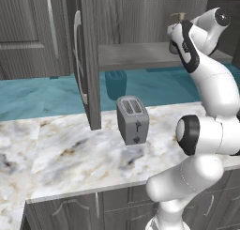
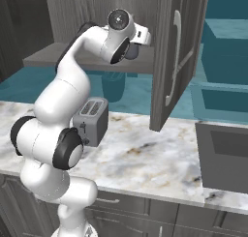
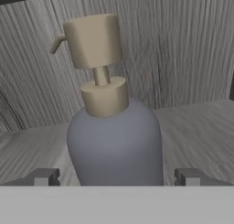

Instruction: Open the cabinet. Pick the soap dispenser and place it next to the sink. Then close the cabinet.

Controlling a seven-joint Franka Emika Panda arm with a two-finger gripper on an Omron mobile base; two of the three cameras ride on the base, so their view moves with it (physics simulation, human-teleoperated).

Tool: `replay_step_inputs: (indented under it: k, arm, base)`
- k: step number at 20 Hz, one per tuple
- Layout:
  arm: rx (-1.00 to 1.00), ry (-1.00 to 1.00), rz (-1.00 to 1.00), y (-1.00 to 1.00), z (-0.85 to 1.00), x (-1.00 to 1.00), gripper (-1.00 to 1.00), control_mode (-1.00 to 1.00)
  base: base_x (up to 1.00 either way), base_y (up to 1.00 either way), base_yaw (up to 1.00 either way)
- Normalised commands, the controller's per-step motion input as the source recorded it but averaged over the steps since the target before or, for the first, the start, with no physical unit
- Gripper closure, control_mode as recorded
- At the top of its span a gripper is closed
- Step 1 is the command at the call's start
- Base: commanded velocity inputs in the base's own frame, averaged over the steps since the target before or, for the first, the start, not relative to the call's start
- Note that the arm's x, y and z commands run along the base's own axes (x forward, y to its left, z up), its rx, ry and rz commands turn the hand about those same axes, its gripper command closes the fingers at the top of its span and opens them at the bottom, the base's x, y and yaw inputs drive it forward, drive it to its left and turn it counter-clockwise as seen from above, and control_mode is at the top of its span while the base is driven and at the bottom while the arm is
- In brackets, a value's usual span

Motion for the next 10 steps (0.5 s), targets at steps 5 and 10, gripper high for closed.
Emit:
replay_step_inputs:
  k: [5,10]
  arm:
    - [0.00,0.00,0.00,0.00,-0.01,0.17,-1.00,-1.00]
    - [0.00,0.00,0.00,0.00,0.00,0.03,-1.00,-1.00]
  base:
    - [0.00,0.00,0.00]
    - [0.00,0.00,0.00]
